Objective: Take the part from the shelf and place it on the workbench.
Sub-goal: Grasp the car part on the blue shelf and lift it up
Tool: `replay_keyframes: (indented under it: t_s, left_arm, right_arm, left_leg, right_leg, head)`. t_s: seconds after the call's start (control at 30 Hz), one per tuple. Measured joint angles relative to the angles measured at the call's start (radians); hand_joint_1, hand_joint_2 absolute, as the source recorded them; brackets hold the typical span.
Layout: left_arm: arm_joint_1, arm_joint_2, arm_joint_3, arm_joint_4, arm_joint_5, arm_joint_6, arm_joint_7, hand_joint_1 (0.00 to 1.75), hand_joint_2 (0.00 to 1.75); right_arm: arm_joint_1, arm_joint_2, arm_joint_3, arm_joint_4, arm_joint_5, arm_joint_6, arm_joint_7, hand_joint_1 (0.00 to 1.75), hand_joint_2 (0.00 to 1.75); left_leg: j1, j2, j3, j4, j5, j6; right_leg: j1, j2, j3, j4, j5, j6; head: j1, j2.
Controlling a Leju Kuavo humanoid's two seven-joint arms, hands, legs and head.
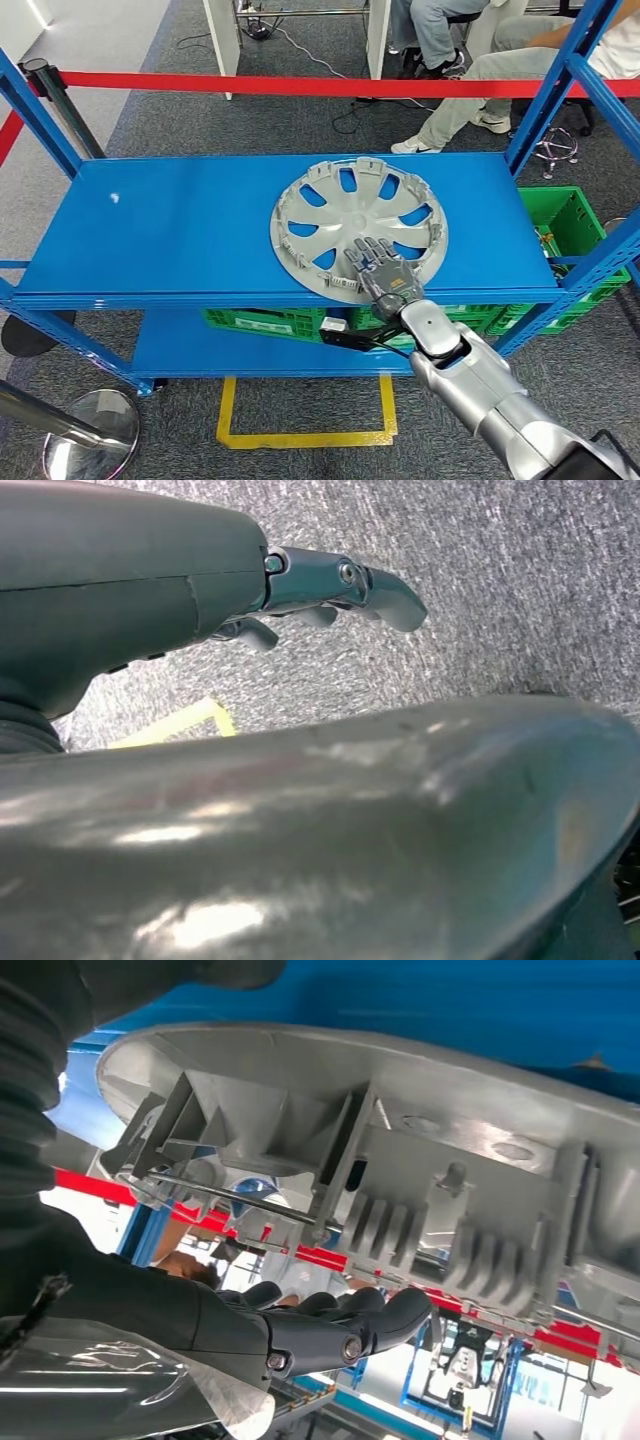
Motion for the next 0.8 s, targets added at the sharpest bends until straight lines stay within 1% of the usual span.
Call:
replay_keyframes:
  t_s: [0.43,0.8]
  left_arm:
    - [0.002,-0.001,0.000,-0.008,0.009,-0.007,0.003,0.00,0.00]
    - [0.004,-0.003,0.000,-0.017,0.020,-0.015,0.003,0.00,0.00]
  right_arm:
    - [-0.019,0.010,0.002,0.032,-0.002,0.036,-0.010,0.00,1.75]
    - [-0.007,0.010,0.011,-0.009,-0.041,0.055,-0.036,0.00,1.75]
  left_leg:
    - [0.000,0.000,0.000,0.000,0.000,0.000]
    - [0.000,0.000,0.000,0.000,0.000,0.000]
  right_leg:
    - [0.000,0.000,0.000,0.000,0.000,0.000]
    - [0.000,0.000,0.000,0.000,0.000,0.000]
  head:
    - [0.000,0.000]
    - [0.000,0.000]
